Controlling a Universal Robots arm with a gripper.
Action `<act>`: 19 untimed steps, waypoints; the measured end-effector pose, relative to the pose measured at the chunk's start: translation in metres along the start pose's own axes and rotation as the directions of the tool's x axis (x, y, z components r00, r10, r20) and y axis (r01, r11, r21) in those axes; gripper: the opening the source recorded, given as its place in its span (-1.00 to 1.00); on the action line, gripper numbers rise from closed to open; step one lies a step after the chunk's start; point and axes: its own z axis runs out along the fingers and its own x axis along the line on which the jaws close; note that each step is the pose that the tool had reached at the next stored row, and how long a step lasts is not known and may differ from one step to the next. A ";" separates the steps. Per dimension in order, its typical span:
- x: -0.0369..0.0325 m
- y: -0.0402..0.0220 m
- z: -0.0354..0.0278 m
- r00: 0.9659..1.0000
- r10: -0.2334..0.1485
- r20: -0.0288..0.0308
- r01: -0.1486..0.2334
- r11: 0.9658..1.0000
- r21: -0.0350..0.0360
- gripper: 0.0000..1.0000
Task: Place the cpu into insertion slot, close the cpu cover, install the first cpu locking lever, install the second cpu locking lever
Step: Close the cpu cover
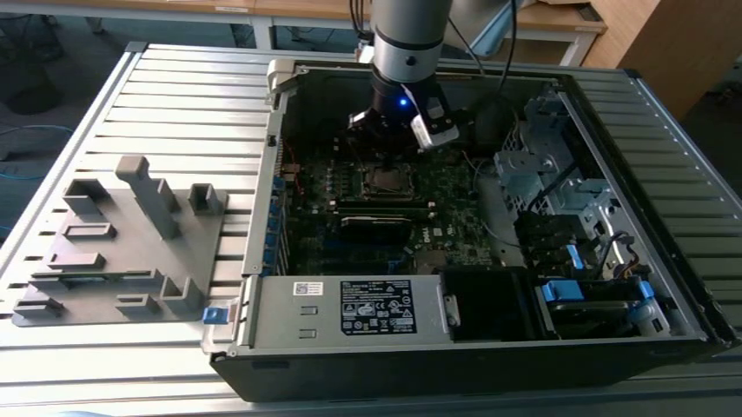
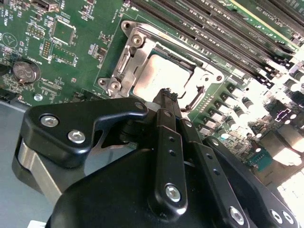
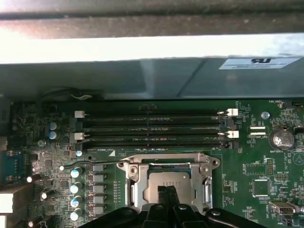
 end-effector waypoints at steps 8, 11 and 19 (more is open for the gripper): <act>-0.0031 -0.0004 0.0009 1.000 0.000 0.000 0.000 1.000 0.000 -0.79; -0.0031 -0.0021 0.0014 1.000 0.000 0.000 0.000 1.000 0.000 -0.79; -0.0032 -0.0049 0.0016 1.000 0.000 0.000 0.000 1.000 0.000 -0.79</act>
